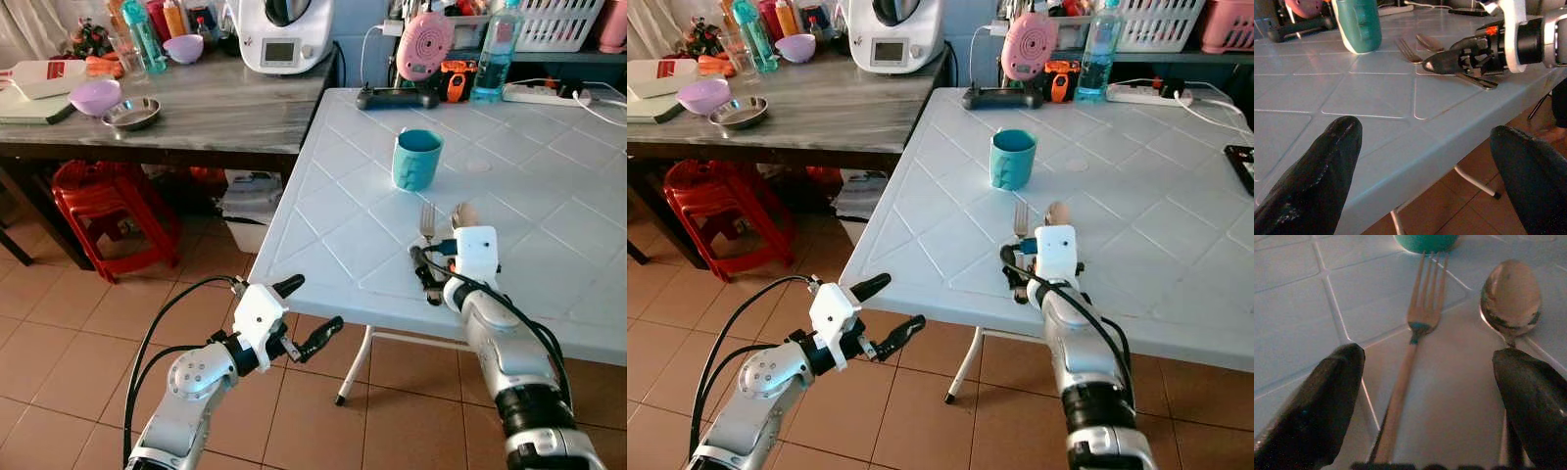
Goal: Setting the table
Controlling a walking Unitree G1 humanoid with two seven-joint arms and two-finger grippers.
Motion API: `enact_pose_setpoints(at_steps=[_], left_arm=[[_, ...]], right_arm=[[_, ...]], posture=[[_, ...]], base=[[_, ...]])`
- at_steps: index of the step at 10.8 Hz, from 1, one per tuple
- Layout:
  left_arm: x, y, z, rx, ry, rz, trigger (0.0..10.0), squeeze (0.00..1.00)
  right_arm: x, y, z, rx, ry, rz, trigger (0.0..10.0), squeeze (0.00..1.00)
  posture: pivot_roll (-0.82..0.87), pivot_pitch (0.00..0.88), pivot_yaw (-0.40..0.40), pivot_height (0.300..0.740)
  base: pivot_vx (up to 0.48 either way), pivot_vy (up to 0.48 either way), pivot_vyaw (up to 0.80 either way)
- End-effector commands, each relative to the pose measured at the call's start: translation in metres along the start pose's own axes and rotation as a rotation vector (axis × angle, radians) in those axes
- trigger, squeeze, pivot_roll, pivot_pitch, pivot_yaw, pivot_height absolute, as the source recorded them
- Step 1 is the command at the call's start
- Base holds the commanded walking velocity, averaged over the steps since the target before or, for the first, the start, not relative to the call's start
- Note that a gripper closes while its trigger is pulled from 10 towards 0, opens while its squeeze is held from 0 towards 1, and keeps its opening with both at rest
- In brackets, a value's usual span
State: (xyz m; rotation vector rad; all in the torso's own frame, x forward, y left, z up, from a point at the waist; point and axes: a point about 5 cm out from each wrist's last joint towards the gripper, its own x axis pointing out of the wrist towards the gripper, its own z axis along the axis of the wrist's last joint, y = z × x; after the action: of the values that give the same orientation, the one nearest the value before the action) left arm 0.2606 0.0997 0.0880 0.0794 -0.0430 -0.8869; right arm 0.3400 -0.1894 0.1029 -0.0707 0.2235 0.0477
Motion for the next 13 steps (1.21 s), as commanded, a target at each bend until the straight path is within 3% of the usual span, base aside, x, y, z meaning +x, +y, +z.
enact_pose_setpoints(at_steps=[1,5,11,13], left_arm=[[0.0,0.002,0.002,0.013,0.002,-0.005,10.0,0.0],[-0.003,0.003,0.002,0.018,0.005,0.003,10.0,0.0],[0.0,0.003,0.003,0.014,0.007,-0.009,10.0,0.0],[0.001,0.003,0.002,0.013,0.009,-0.013,10.0,0.0]], right_arm=[[0.002,0.005,0.002,0.004,0.002,0.025,10.0,0.0],[-0.008,0.01,-0.005,-0.021,0.053,0.032,10.0,0.0],[-0.021,0.003,0.023,0.007,-0.02,-0.015,10.0,0.0],[-0.011,0.004,0.024,0.008,-0.022,-0.021,10.0,0.0]], posture=[[0.06,0.058,0.091,0.74],[0.07,0.057,0.083,0.74],[0.06,0.049,0.091,0.74],[0.06,0.047,0.099,0.74]], base=[[0.0,0.0,0.0],[0.0,0.0,0.0],[0.0,0.0,0.0],[0.0,0.0,0.0]])
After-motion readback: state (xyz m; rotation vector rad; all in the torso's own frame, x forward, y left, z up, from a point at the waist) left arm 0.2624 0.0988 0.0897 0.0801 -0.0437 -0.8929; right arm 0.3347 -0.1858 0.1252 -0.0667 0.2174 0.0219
